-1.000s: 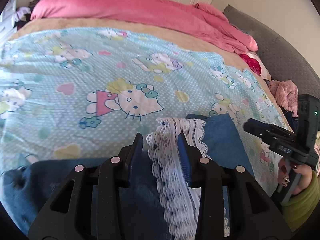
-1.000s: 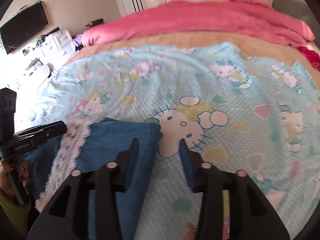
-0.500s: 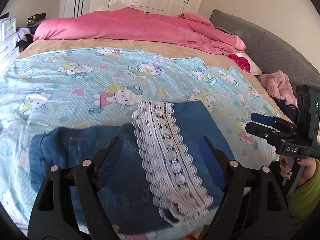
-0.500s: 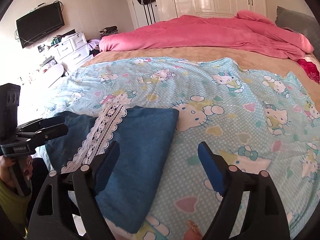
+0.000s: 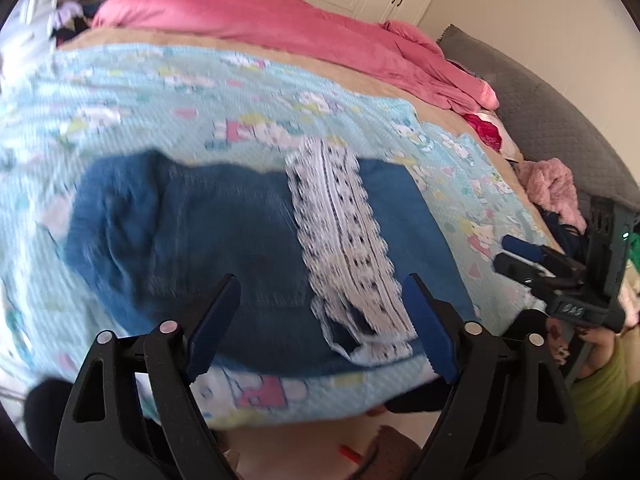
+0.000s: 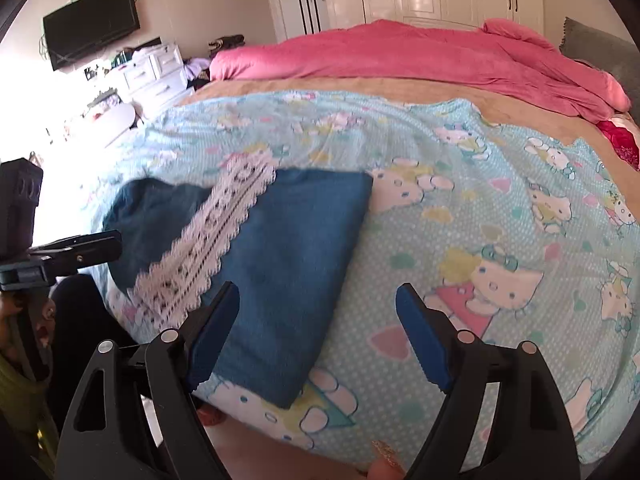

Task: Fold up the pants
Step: 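Release and press the lace-trimmed fold straight with the left gripper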

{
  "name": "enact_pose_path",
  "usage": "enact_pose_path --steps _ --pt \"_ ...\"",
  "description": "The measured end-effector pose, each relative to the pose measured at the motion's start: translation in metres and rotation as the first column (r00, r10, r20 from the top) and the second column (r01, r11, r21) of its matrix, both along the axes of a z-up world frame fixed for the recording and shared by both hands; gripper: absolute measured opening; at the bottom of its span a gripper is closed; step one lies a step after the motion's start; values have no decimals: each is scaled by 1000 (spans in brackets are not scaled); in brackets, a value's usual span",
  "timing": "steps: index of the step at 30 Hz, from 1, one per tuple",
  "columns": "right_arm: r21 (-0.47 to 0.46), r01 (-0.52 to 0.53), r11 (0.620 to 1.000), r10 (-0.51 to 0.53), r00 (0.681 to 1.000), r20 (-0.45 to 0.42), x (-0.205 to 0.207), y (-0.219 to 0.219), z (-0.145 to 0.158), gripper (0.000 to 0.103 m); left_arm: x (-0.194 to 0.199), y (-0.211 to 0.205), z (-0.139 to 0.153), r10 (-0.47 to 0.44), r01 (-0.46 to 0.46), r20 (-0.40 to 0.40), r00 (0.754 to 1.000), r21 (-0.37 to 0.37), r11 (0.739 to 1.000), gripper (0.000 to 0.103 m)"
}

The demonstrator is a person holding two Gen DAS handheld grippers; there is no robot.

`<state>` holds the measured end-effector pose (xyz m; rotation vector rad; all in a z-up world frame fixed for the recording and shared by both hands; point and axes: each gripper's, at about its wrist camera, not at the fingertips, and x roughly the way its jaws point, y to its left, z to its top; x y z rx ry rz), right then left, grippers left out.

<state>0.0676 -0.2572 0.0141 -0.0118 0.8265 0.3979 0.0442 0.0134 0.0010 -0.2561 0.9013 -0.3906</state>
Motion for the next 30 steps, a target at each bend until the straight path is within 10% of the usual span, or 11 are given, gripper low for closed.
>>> enact_pose_path --steps 13,15,17,30 --pt "13 -32 999 33 997 -75 -11 16 -30 80 1 -31 -35 -6 -5 -142 990 -71 997 62" --pt "8 -40 999 40 996 -80 -11 19 -33 80 4 -34 -41 8 -18 -144 990 -73 997 27" --pt "-10 -51 999 49 995 -89 -10 24 -38 80 4 -34 -44 13 -24 -148 989 -77 997 13" --pt "-11 -121 993 121 993 -12 -22 38 -24 80 -16 -38 -29 -5 10 -45 999 113 994 32"
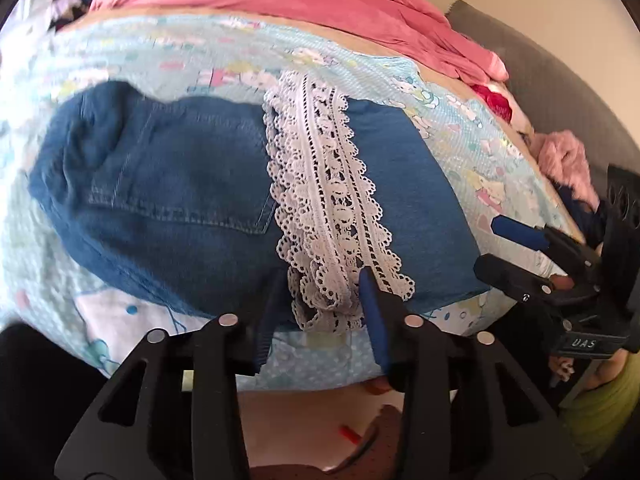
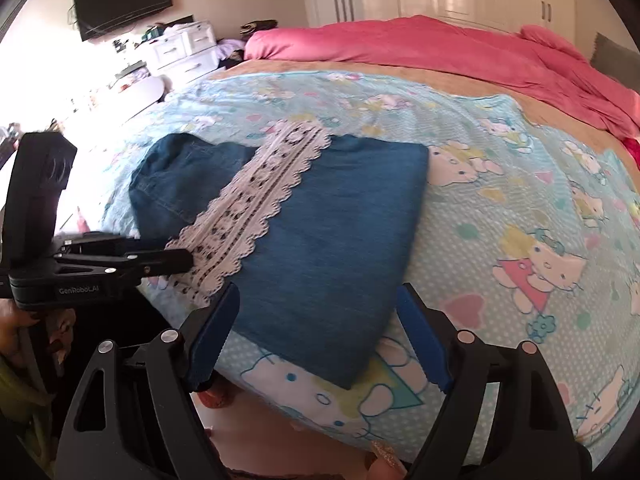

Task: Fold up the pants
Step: 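Release and press the lace-trimmed fold straight with the left gripper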

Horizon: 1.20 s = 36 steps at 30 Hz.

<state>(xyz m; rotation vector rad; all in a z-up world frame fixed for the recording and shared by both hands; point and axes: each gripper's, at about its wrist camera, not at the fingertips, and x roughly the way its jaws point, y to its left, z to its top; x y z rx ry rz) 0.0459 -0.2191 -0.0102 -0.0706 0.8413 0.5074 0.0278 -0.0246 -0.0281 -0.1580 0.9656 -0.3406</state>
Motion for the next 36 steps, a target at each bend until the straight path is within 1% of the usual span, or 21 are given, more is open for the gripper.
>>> enact_pose_path --steps 3,4,6,9,13,15,17,18,19,20,21,25,27,29,31,36 --pt "-48 -22 999 19 997 -71 5 8 -17 78 -1 -2 -1 -8 7 11 1000 40 999 32" --pt "-72 -26 997 19 995 -97 7 9 -23 75 -1 -2 -1 -8 8 12 1000 42 999 32" --pt "-103 -27 994 16 994 -112 7 11 -30 75 -1 -2 -4 -11 11 8 1000 45 999 34" --pt "-95 -27 995 16 994 -110 7 11 -29 75 -1 -3 -4 -14 14 10 1000 53 999 34" --pt "-59 -6 998 0 995 -95 5 4 -24 76 -1 -1 -3 -14 13 12 1000 45 999 36" --pt "-37 8 999 -11 997 -80 4 -3 -17 76 -3 0 0 -14 13 18 1000 42 999 40" --pt "-14 30 999 -31 998 -61 5 -9 -10 76 -4 0 3 -13 12 27 1000 43 999 41" --pt "0 45 999 -45 997 -56 5 -14 -6 77 -5 0 5 -12 11 31 999 44 999 42" --pt "8 56 998 -55 997 -53 5 -15 -3 81 -5 0 7 -11 10 34 999 43 999 43" --pt "20 70 997 -69 997 -46 5 -19 0 84 -6 0 8 -10 8 37 999 45 999 45" --pt "28 80 996 -79 996 -42 5 -22 2 86 -7 1 11 -7 5 44 999 49 999 49" --pt "50 121 991 -120 992 -26 5 -34 9 89 -10 2 19 3 -6 66 998 56 998 54" --pt "55 131 990 -130 991 -23 5 -37 10 89 -11 2 23 7 -12 77 997 59 998 59" --pt "56 140 989 -139 990 -17 5 -39 12 93 -12 3 26 11 -16 82 997 61 998 61" --pt "60 144 988 -144 990 -12 4 -41 15 93 -13 4 28 14 -20 88 996 61 998 63" --pt "65 159 985 -160 987 0 2 -43 19 93 -14 6 34 22 -29 101 995 66 997 71"
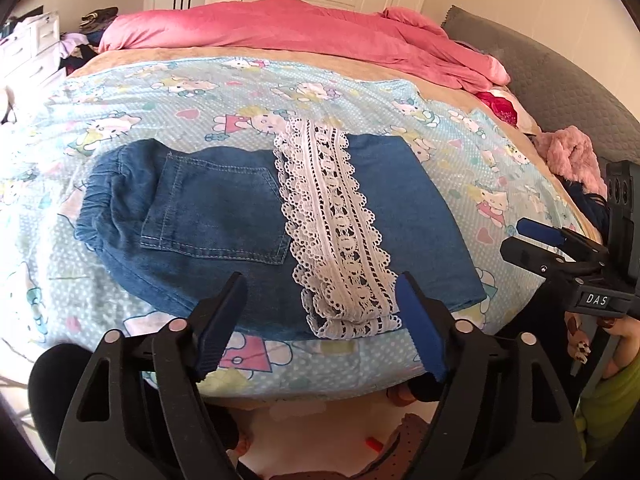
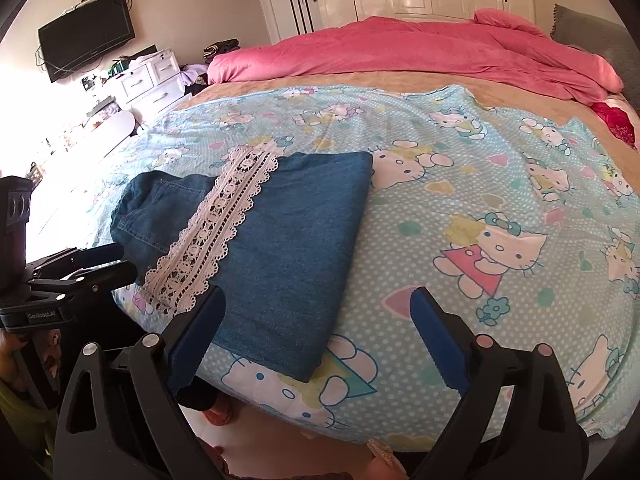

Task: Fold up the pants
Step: 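Release and press the lace-trimmed fold straight with the left gripper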

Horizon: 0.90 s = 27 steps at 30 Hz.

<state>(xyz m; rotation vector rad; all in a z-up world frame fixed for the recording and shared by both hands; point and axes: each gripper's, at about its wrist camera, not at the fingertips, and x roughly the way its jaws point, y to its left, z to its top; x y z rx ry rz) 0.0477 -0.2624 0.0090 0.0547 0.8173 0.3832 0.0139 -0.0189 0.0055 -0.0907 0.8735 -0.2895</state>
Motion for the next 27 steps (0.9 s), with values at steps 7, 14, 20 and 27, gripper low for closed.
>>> enact_pose_path --steps 7,14,20,27 --pt "21 16 1000 -16 999 35 -6 -6 12 98 -5 3 9 14 -14 25 1000 7 1000 87" --pt "28 26 999 -27 998 60 -5 -9 26 98 -8 9 16 38 -39 39 998 19 999 94" --pt "32 25 999 -27 997 74 1 -6 38 98 -9 20 20 65 -66 43 997 25 998 94" --pt "2 -27 1000 26 994 109 11 16 55 98 -12 40 21 111 -113 49 993 24 993 94"
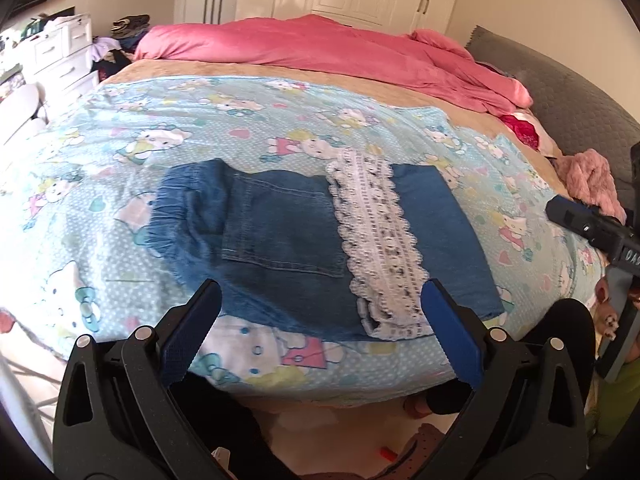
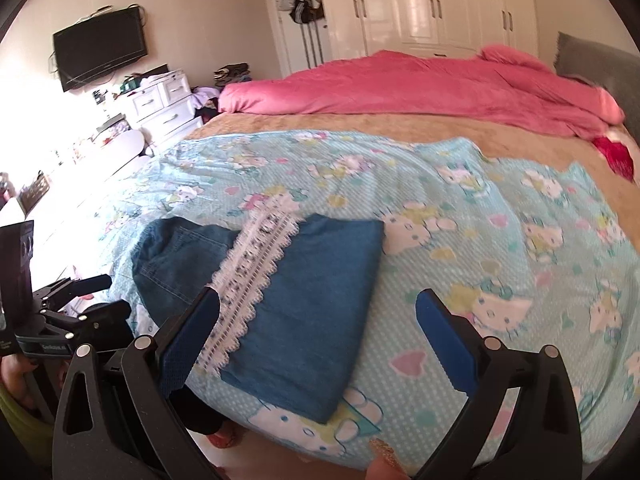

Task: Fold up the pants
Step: 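Release and press the lace-trimmed fold straight with the left gripper, then grasp the elastic waistband of the folded pants with the right gripper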

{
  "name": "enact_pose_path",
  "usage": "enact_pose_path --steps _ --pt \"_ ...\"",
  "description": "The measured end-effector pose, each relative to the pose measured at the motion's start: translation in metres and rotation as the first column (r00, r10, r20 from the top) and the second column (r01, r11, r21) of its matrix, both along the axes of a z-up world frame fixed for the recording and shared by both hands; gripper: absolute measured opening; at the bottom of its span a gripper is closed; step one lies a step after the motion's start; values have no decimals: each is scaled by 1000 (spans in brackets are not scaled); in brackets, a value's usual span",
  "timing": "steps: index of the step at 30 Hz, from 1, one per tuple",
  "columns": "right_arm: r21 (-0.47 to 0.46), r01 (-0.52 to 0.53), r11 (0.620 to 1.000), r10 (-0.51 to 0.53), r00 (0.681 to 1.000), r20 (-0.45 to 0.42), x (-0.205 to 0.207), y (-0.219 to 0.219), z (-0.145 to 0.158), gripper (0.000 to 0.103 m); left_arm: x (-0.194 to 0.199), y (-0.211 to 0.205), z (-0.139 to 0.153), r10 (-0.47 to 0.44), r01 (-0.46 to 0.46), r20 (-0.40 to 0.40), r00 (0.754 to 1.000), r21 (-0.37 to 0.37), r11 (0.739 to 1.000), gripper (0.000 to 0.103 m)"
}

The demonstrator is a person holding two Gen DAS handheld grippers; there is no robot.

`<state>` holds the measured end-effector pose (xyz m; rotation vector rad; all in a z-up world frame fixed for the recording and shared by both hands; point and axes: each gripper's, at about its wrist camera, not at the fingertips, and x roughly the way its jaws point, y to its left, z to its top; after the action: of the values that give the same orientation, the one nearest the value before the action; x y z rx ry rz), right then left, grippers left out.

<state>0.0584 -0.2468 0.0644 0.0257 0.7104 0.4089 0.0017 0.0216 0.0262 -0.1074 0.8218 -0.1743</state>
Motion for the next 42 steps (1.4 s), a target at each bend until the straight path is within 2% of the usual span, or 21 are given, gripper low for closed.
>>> enact_pose_path --steps 8,16,31,42 --pt "-19 -98 995 98 995 8 25 46 13 98 -2 44 -2 101 -101 -1 995 -34 994 94" --pt "-31 -199 980 198 980 -18 56 93 17 98 2 82 -15 185 -187 -38 982 -74 980 94" --pt "-74 -367 927 355 925 -139 111 179 2 98 22 92 -39 171 -181 -104 980 -97 979 94" --pt "-81 -485 871 456 858 -238 130 235 -18 98 39 91 -51 150 -168 -125 981 -155 974 93"
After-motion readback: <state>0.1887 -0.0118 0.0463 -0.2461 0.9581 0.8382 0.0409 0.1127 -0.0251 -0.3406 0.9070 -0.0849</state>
